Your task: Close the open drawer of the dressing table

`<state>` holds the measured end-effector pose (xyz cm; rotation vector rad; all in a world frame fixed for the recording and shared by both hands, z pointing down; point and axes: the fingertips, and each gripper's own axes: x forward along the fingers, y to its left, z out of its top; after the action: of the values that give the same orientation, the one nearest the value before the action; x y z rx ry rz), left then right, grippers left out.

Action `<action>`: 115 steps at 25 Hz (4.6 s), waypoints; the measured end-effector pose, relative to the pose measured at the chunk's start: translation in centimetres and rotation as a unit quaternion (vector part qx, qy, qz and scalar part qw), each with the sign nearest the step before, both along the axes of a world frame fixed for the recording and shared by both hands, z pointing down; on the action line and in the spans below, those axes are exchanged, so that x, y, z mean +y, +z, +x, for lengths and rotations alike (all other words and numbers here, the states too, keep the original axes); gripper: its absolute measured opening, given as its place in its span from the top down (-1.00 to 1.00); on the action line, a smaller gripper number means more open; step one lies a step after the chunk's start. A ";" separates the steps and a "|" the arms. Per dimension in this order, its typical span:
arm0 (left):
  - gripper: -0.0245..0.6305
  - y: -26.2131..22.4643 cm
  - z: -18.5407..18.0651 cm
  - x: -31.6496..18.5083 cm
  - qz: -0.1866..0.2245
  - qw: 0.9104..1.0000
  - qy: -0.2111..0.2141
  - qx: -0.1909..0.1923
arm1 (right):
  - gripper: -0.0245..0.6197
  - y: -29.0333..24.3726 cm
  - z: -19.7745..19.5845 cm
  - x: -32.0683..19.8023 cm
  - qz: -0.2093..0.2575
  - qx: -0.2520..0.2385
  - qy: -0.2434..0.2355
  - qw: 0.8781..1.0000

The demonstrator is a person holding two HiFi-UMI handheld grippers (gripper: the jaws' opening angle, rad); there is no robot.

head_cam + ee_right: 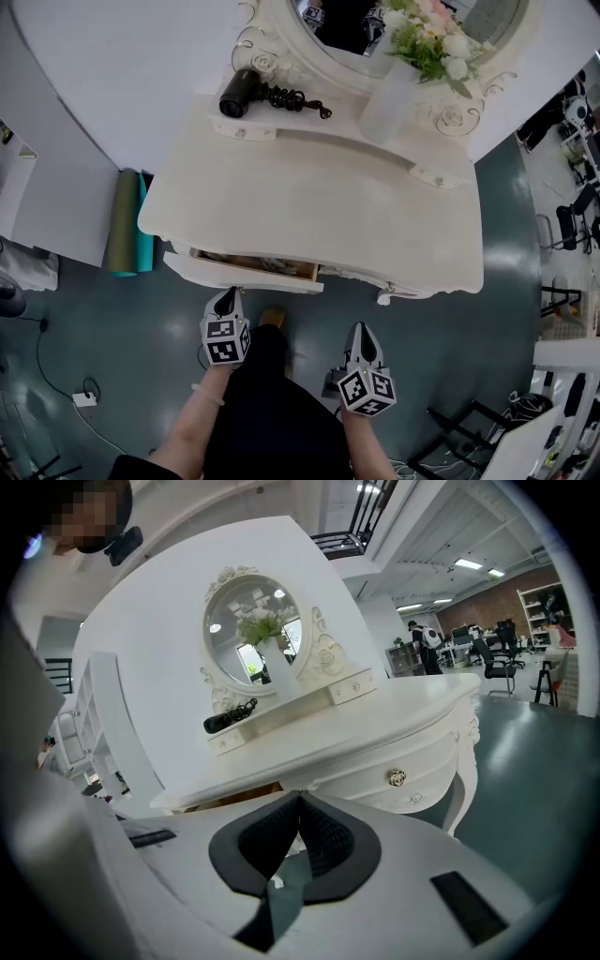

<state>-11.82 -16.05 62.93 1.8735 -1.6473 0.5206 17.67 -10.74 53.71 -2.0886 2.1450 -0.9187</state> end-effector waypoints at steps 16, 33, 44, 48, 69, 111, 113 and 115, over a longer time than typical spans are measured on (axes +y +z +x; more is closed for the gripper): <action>0.86 0.1 0.4 -3.3 -0.009 1.000 0.027 -0.004 | 0.84 -0.2 -0.6 -3.4 -0.015 0.006 0.000 1.000; 0.86 0.2 0.8 -6.3 -0.015 0.999 0.028 -0.005 | 0.84 0.1 -1.7 -5.7 -0.027 0.005 -0.019 0.999; 0.86 0.3 0.8 -7.9 -0.018 1.000 0.019 -0.011 | 0.84 0.4 -1.5 -6.7 -0.028 0.000 -0.018 0.999; 0.86 0.4 0.8 -7.9 -0.022 0.999 0.023 -0.015 | 0.84 0.5 -1.3 -7.0 -0.028 0.001 -0.020 0.999; 0.86 -3.7 4.9 -3.3 0.005 0.996 0.092 0.019 | 0.84 -0.4 0.0 -3.2 -0.001 -0.007 0.006 1.000; 0.87 -16.0 16.2 16.6 0.124 0.945 0.295 0.065 | 0.85 -8.2 -3.4 12.5 0.120 -0.033 -0.050 0.991; 0.86 -15.8 15.9 16.8 0.122 0.946 0.294 0.066 | 0.85 -8.1 -3.7 12.6 0.120 -0.031 -0.052 0.991; 0.86 -15.7 15.7 16.9 0.120 0.946 0.293 0.066 | 0.85 -8.1 -3.9 12.7 0.121 -0.028 -0.054 0.991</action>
<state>3.87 0.88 47.27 2.5331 -1.0851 0.4258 13.74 2.00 45.57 -1.8303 2.2314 -0.6748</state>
